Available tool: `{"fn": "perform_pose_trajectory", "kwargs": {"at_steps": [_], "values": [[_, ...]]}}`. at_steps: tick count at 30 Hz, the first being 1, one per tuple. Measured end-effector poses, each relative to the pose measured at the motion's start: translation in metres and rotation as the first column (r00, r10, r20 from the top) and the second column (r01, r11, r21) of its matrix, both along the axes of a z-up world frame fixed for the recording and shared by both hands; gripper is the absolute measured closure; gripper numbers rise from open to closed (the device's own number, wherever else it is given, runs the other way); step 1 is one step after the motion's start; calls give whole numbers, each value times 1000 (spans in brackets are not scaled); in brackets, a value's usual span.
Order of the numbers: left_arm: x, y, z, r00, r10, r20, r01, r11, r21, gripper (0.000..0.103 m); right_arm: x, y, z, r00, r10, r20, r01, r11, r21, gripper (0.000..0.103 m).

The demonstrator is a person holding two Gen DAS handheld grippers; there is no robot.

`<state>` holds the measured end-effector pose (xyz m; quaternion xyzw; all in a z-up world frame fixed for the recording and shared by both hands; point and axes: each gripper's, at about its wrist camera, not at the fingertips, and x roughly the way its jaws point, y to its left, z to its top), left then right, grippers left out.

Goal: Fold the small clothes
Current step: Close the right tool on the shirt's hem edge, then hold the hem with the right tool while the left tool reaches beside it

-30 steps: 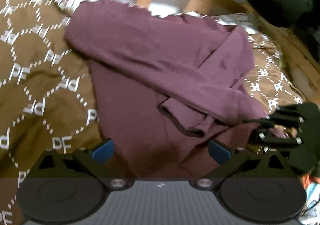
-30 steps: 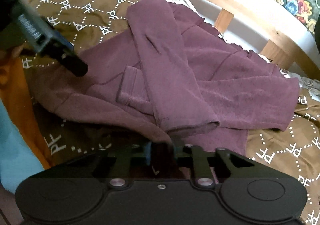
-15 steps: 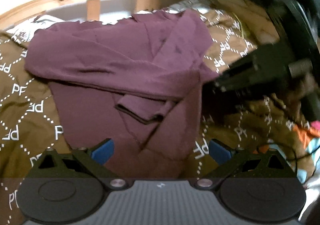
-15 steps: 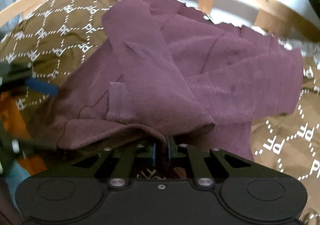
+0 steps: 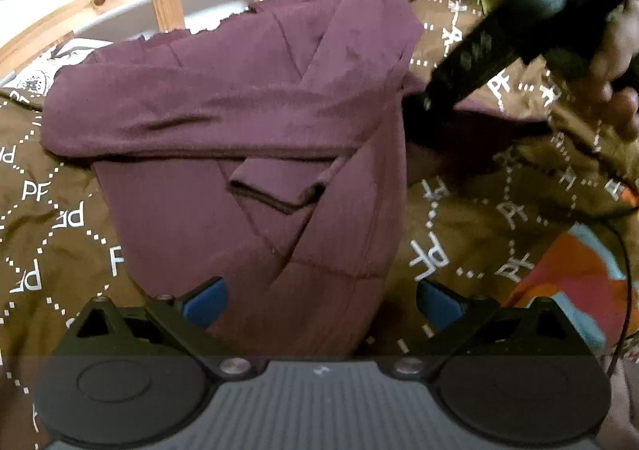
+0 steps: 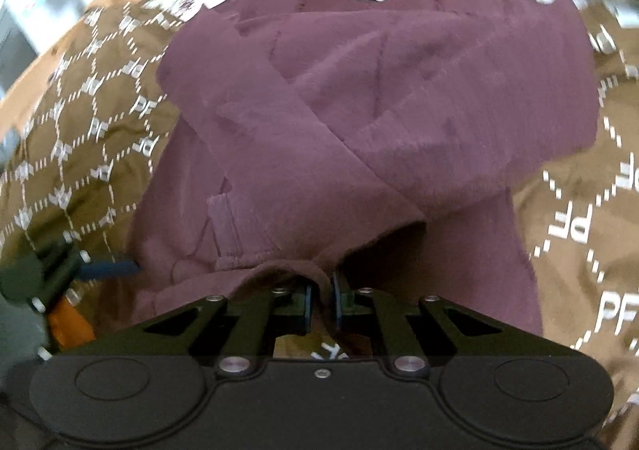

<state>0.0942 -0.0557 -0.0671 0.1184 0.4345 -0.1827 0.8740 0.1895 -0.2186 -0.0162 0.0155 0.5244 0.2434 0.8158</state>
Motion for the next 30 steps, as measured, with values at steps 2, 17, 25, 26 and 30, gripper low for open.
{"fn": "perform_pose_trajectory", "kwargs": {"at_steps": [2, 17, 25, 26, 30], "values": [[1, -2, -4, 1000, 6, -10, -5, 1000, 29, 1, 3, -5, 0, 999, -40, -37, 41, 999, 35, 92], [16, 31, 13, 991, 135, -24, -136, 990, -40, 23, 11, -18, -4, 993, -93, -78, 100, 992, 81, 92], [27, 60, 34, 975, 217, 45, -213, 973, -94, 31, 10, -16, -3, 994, -90, -64, 95, 993, 69, 92], [29, 63, 34, 972, 232, 42, -227, 968, -104, 31, 10, -15, -3, 994, -91, -62, 95, 993, 67, 92], [38, 75, 34, 959, 279, 44, -273, 955, -118, 32, 11, -15, -2, 994, -94, -59, 98, 993, 66, 92]]}}
